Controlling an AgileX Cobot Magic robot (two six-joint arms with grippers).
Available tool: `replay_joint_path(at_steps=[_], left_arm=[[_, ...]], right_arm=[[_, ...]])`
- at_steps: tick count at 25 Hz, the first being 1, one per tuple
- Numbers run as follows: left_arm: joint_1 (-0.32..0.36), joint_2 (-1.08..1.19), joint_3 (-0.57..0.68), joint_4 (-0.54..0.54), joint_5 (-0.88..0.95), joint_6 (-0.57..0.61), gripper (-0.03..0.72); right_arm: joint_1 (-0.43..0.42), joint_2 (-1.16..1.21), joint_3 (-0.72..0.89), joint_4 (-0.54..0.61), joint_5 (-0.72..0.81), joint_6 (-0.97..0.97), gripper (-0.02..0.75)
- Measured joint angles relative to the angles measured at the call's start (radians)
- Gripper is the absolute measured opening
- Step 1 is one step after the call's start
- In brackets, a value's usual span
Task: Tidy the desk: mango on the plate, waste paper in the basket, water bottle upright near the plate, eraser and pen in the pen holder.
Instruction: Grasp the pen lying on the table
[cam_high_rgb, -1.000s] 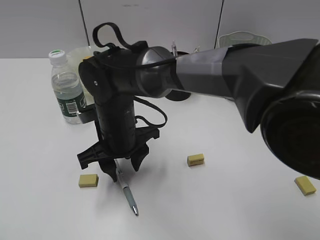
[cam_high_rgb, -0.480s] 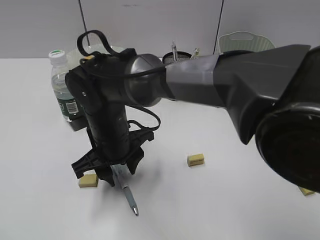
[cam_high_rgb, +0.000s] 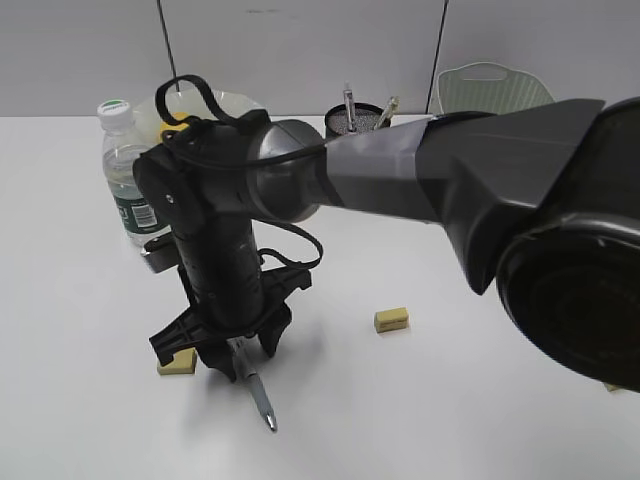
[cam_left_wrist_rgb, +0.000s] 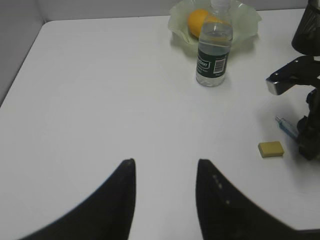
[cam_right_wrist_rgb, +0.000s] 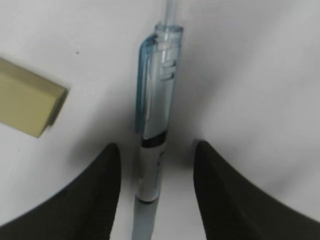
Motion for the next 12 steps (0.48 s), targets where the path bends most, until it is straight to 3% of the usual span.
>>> replay_joint_path(at_steps=[8, 12], left_arm=[[0.0, 0.0, 0.0, 0.0, 0.0, 0.0, 0.309], [0.0, 0.0, 0.0, 0.0, 0.0, 0.0, 0.309]], right_arm=[[0.0, 0.006, -0.003, 0.0, 0.028, 0.0, 0.307], [0.0, 0.006, -0.003, 0.006, 0.031, 0.0, 0.209]])
